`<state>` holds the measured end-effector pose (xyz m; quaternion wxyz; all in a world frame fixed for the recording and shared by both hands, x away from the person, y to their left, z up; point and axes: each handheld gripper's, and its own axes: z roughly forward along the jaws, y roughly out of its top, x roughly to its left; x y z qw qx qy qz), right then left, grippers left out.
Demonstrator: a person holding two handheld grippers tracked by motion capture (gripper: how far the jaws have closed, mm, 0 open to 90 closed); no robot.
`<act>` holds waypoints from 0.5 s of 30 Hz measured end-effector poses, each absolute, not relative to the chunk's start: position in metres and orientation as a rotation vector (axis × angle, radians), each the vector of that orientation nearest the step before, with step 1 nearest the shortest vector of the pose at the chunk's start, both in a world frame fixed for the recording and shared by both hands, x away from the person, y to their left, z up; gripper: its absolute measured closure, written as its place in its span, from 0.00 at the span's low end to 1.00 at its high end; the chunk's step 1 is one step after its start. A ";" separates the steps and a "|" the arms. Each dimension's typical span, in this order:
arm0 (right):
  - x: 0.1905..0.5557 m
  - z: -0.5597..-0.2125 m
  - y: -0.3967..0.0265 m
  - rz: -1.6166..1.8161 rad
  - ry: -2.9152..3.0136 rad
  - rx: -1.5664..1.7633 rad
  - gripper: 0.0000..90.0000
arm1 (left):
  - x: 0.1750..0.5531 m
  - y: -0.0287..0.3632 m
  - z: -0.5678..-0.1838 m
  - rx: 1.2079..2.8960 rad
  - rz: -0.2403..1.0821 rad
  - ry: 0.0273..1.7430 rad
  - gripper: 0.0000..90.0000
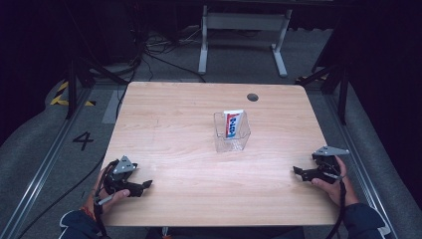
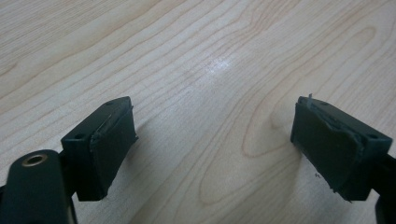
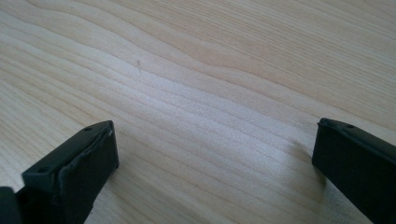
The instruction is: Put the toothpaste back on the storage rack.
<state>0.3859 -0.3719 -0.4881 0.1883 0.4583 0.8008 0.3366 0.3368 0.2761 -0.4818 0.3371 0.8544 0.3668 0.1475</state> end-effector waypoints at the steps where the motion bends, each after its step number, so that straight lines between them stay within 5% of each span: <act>1: 0.386 -0.488 -0.372 0.947 2.253 1.289 0.00 | 0.337 0.276 -0.482 2.220 0.376 0.964 0.15; 15: 0.383 -0.488 -0.372 0.945 2.249 1.295 0.00 | 0.340 0.276 -0.482 2.232 0.377 0.955 0.11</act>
